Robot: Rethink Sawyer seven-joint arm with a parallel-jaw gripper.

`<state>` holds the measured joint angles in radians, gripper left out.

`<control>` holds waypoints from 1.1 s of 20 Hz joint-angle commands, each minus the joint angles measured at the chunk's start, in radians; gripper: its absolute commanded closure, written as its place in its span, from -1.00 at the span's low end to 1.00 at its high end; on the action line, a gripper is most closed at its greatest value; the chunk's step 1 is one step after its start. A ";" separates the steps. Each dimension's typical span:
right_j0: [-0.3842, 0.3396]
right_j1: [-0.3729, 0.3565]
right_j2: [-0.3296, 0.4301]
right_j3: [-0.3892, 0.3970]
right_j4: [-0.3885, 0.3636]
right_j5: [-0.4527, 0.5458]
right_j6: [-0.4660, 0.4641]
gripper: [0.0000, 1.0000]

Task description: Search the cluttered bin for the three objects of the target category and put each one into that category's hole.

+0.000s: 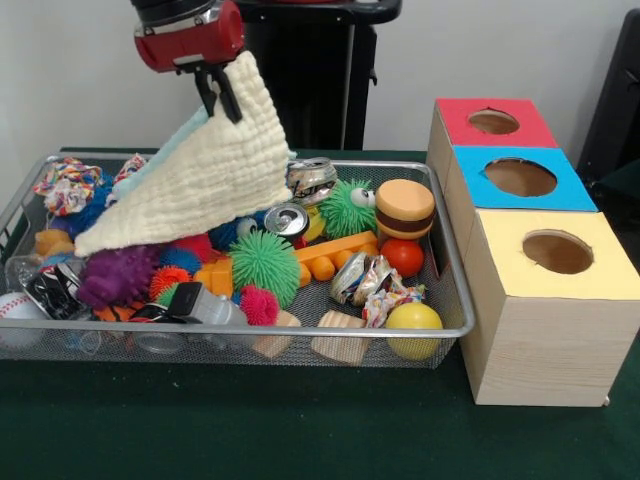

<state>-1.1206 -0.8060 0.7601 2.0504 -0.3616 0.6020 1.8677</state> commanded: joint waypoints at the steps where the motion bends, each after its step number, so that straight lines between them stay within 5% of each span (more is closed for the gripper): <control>1: 0.047 -0.059 0.049 0.080 0.095 0.032 0.062 1.00; 8: 0.095 -0.113 0.040 0.112 0.165 0.000 0.096 1.00; 22: 0.307 -0.133 -0.121 0.073 0.121 -0.126 0.194 1.00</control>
<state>-0.8696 -0.9230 0.7271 2.1240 -0.2500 0.5720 1.8679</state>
